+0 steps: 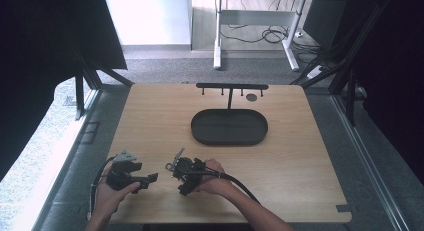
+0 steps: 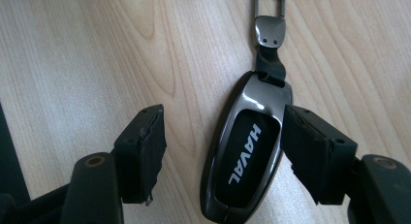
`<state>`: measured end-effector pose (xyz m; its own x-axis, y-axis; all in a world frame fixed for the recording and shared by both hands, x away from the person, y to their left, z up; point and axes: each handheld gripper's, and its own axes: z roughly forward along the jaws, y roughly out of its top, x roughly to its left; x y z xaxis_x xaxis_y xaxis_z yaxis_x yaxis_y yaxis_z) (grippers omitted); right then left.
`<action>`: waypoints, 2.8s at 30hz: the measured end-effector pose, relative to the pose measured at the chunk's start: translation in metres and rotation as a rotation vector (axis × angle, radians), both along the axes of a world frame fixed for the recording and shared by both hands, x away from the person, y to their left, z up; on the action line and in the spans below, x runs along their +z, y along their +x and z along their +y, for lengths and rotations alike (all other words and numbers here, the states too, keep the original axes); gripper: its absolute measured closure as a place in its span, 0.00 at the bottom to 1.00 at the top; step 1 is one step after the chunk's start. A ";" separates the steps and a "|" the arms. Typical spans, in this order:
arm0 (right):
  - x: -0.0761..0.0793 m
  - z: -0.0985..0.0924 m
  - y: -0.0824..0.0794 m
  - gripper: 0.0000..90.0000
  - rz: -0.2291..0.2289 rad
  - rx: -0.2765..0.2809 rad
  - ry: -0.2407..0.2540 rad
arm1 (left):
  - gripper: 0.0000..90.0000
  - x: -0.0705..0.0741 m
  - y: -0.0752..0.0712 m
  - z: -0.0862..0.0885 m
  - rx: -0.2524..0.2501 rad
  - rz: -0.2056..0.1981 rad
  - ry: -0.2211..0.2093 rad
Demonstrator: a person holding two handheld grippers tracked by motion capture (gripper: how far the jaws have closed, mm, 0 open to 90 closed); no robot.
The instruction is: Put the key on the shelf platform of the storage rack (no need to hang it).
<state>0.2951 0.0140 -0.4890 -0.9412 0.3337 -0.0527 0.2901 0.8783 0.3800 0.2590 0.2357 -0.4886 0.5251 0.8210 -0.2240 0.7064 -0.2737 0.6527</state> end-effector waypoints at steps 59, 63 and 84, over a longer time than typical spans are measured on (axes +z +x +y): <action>-0.001 0.015 0.007 0.54 -0.016 -0.002 0.006 | 0.23 -0.008 0.003 -0.009 -0.035 0.032 0.029; -0.002 0.019 0.011 0.54 -0.018 0.001 -0.001 | 0.23 -0.007 0.003 -0.007 -0.041 0.031 0.034; -0.010 0.010 0.020 0.50 0.001 -0.040 -0.083 | 0.23 -0.005 0.003 -0.007 -0.042 0.022 0.027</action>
